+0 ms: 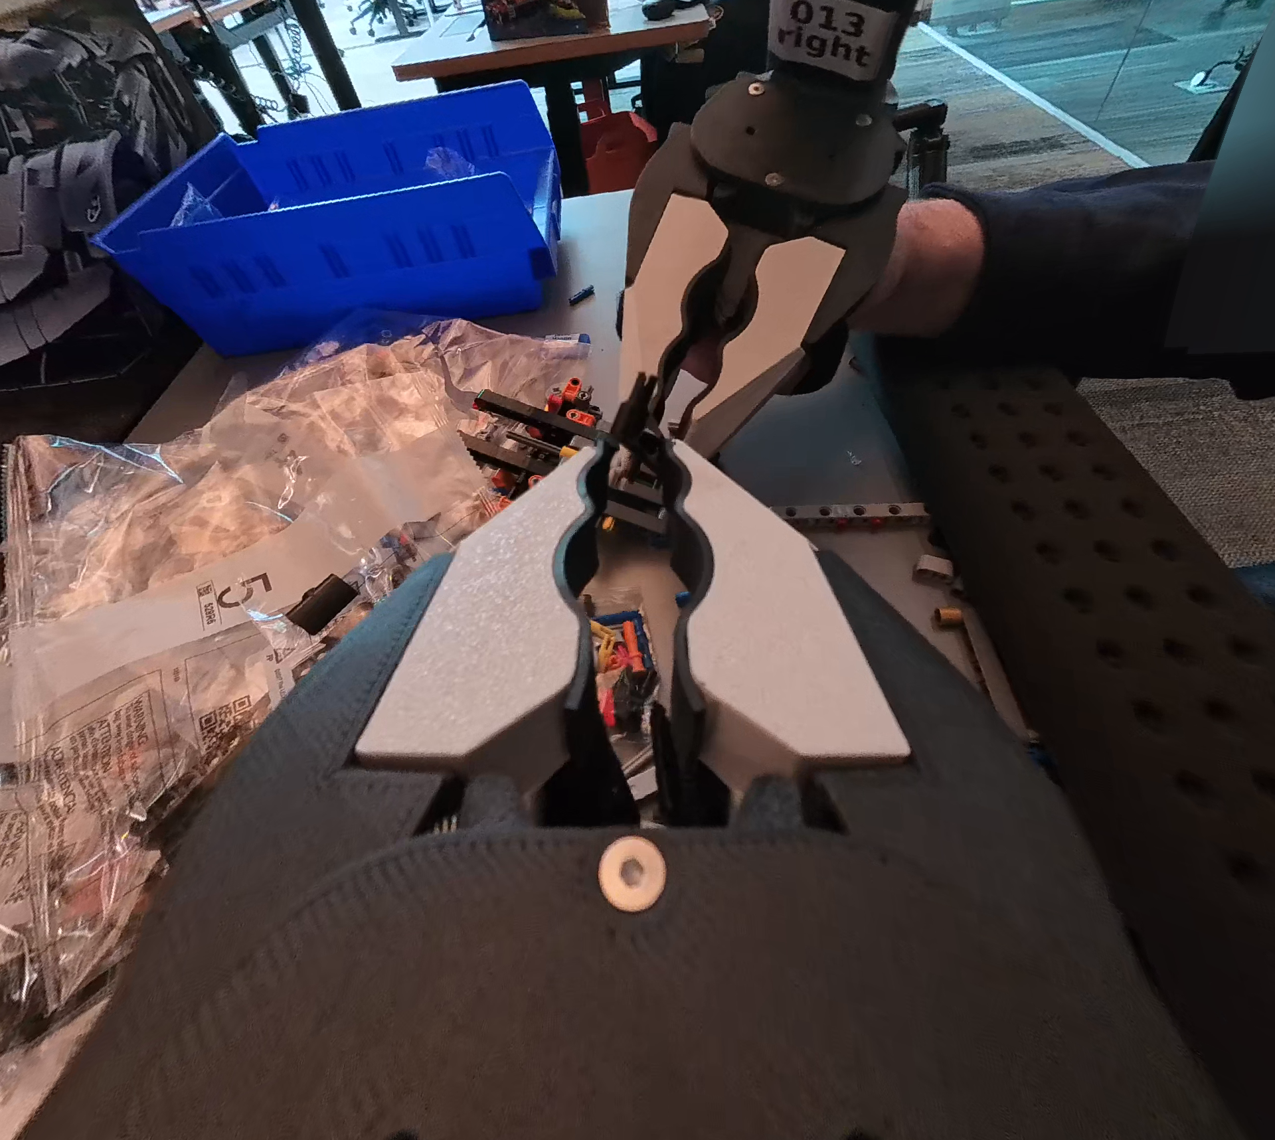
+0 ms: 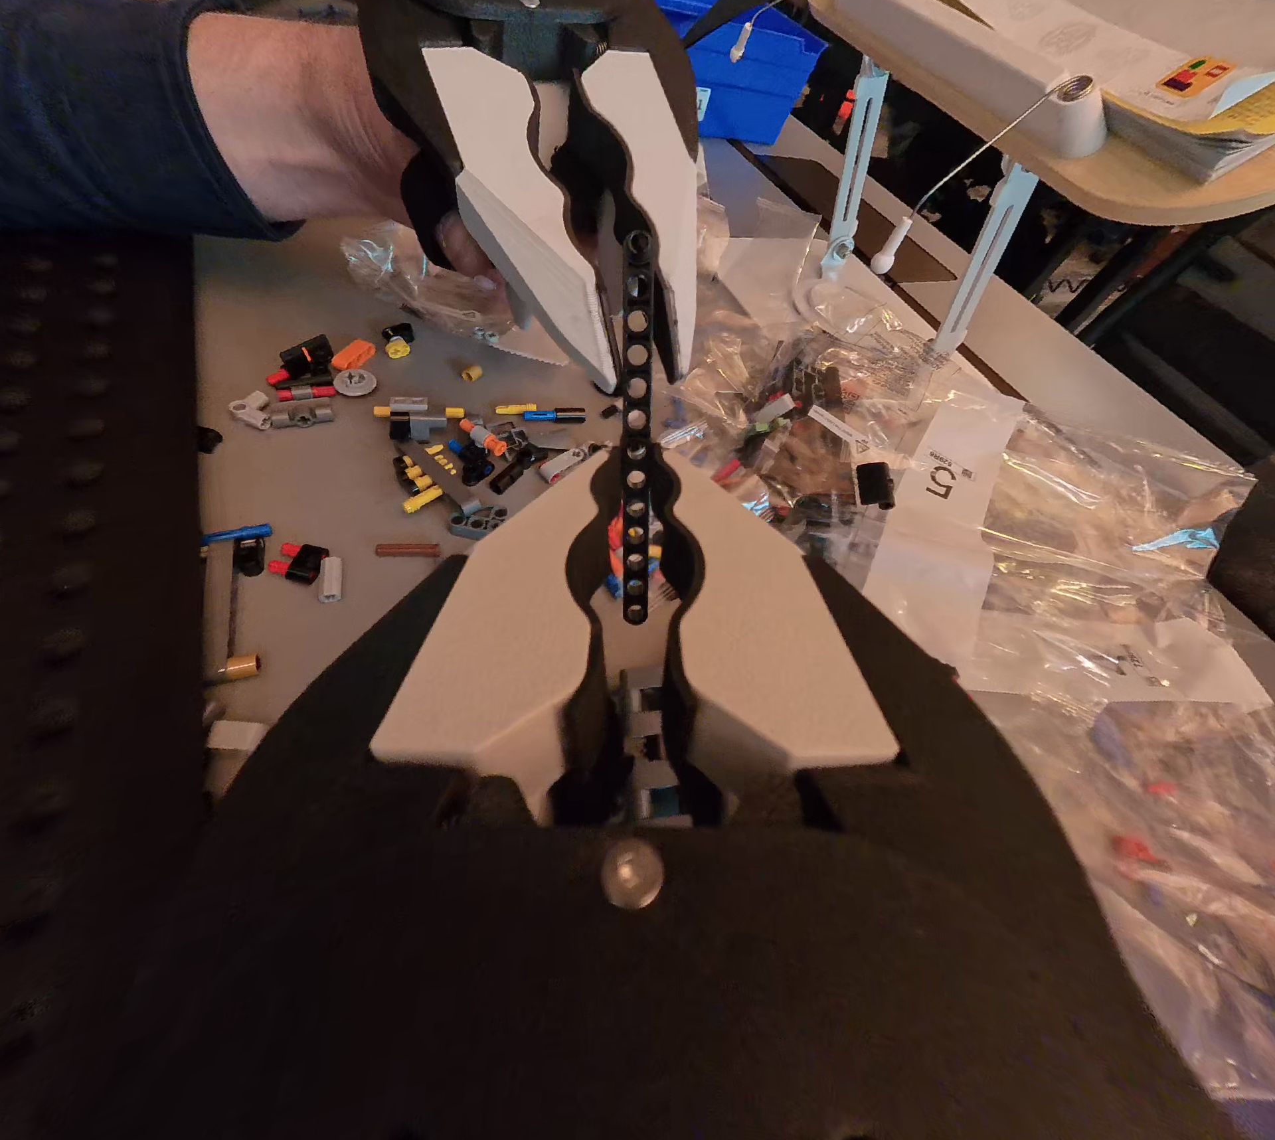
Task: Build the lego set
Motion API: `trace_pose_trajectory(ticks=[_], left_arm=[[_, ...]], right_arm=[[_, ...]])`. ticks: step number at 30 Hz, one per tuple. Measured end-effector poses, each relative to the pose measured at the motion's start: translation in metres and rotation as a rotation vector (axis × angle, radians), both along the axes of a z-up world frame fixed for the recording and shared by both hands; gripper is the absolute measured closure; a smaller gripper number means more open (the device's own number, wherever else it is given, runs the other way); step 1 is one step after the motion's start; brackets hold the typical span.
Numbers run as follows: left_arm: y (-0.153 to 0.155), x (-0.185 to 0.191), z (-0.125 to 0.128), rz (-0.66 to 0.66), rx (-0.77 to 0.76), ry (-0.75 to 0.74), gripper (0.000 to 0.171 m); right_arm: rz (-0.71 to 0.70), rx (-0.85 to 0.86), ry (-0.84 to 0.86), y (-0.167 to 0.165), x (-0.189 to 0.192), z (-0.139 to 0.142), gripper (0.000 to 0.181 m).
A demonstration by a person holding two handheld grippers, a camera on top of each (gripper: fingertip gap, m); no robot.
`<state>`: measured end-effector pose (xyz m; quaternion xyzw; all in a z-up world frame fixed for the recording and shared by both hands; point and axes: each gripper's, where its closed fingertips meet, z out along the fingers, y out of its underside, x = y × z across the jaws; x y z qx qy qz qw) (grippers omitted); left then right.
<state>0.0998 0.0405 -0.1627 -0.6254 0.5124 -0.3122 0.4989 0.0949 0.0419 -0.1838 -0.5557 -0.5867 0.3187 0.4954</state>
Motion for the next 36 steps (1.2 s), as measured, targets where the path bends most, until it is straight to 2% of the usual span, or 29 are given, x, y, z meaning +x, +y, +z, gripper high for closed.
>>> trace_pose_trajectory(ticks=[10,15,21,28,36], left_arm=[[-0.009,0.005,-0.003,-0.047,0.027,0.035,0.165],[-0.007,0.004,0.004,-0.032,0.042,0.017,0.166],[-0.003,0.003,-0.009,-0.003,0.080,0.121,0.166],[-0.001,0.006,-0.022,0.013,0.126,0.221,0.166],[0.000,0.006,-0.027,0.023,0.161,0.271,0.166]], right_arm=[[0.037,-0.050,-0.014,-0.006,-0.002,-0.005,0.177],[0.022,0.009,0.034,-0.005,-0.001,0.007,0.172],[0.040,0.057,0.148,-0.013,0.002,0.033,0.175],[0.032,0.080,0.082,-0.014,-0.004,0.022,0.174],[0.009,0.078,0.116,-0.011,-0.002,0.029,0.171]])
